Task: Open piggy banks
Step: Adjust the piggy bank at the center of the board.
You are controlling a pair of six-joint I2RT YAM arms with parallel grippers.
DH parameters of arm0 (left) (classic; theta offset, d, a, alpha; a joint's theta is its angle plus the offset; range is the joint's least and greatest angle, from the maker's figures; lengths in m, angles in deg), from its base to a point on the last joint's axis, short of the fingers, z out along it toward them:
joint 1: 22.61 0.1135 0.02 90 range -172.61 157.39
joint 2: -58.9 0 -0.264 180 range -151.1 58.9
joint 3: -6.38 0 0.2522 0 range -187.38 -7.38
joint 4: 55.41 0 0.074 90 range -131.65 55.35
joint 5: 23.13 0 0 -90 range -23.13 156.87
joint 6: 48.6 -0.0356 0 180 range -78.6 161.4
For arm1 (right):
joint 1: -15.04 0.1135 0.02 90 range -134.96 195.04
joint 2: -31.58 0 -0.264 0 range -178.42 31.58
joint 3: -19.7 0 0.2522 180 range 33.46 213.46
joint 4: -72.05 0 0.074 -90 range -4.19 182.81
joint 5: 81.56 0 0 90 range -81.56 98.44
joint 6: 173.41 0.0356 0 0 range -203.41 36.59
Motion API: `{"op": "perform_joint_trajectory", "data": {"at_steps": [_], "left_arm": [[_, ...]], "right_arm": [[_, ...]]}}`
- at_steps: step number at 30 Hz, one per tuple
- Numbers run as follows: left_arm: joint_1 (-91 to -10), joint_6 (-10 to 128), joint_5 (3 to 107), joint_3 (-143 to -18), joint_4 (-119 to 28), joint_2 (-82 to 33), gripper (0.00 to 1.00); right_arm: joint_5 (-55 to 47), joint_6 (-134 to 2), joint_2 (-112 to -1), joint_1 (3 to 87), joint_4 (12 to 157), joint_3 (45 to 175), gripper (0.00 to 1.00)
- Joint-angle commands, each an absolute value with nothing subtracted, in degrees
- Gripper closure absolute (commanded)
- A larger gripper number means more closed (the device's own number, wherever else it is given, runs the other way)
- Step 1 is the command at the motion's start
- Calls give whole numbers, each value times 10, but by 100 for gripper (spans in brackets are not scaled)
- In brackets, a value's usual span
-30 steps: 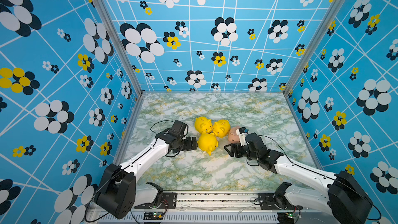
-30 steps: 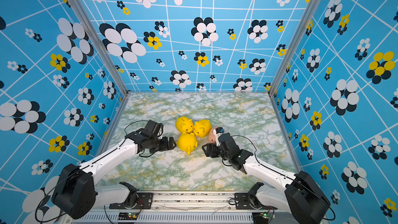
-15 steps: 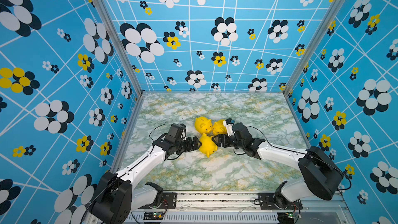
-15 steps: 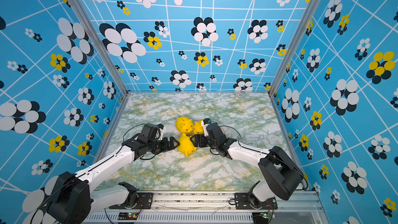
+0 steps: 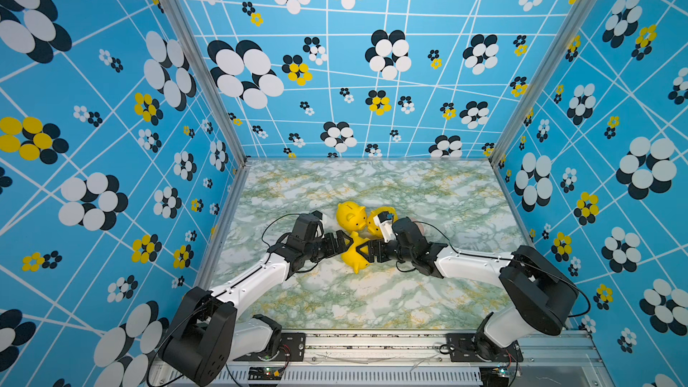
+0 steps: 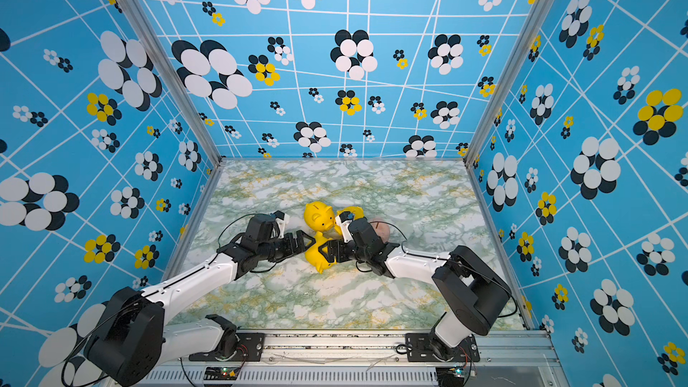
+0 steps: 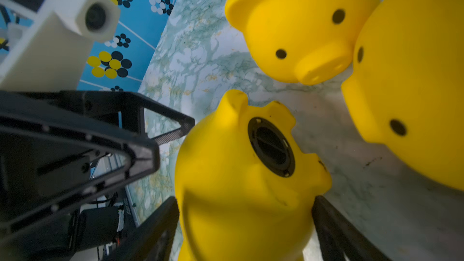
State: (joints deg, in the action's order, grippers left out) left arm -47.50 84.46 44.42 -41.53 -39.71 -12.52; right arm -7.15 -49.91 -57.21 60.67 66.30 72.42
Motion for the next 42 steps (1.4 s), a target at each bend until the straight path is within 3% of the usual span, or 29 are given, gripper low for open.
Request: {"op": "perform_joint_trajectory", "data": {"at_steps": [1,8,14,20,34,42], "left_arm": [[-477,846,455,-411,-404,-121,1],[-478,830,456,-418,-387,-124,1],[-480,808,446,-428,-375,-120,1],[-488,798,438,-422,-398,-119,1],[-499,834,439,-401,-518,-155,1],[-512,876,461,-362,-581,-175,1]], "right_arm": [[-87,-487,-525,625,645,675,14],[-35,-505,-453,631,707,652,13],[9,-491,-472,618,723,690,18],[-18,-485,-519,602,695,726,18],[-73,-414,-633,578,553,743,26],[-107,-364,-666,595,437,685,29]]}}
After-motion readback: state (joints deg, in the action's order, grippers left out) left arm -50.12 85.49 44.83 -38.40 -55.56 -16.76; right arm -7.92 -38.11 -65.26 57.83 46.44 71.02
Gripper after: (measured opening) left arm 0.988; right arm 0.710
